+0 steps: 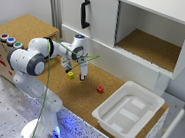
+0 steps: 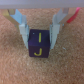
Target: Grasp the purple block, then rotate it right
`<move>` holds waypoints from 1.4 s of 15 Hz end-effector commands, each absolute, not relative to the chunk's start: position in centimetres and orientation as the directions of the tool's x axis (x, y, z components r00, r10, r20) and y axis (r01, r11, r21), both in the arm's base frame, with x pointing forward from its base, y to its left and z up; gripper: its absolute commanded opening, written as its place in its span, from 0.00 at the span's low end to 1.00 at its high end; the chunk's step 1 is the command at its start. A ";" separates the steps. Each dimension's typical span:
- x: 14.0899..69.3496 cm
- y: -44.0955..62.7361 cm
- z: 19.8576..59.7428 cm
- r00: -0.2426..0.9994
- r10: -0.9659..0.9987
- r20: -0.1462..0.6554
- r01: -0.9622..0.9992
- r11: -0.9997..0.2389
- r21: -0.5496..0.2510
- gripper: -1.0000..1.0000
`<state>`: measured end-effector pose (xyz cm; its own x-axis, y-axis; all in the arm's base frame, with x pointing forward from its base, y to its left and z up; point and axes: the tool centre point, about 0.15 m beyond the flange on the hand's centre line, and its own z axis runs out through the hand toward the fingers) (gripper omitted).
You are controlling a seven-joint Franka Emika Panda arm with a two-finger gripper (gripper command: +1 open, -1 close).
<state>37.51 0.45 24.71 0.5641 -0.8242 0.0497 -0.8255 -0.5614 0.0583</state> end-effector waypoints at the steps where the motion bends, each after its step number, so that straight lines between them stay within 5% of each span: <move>1: 38.6 -3.5 20.8 0.222 -0.967 -0.126 -0.975 -0.222 -0.012 0.00; 4: 38.4 -3.7 20.6 0.057 -0.992 -0.111 -0.998 -0.056 -0.017 0.00; 9: 40.1 -3.0 20.4 0.077 -0.997 -0.031 -0.992 -0.073 -0.107 0.00; 16: 40.1 -2.8 19.1 0.085 -0.995 -0.056 -0.991 -0.079 -0.104 0.00; 17: 39.4 -3.2 21.5 0.101 -0.995 -0.026 -0.992 -0.099 -0.078 1.00; 21: 38.7 -1.7 24.6 0.186 -0.982 0.037 -0.980 -0.188 -0.066 1.00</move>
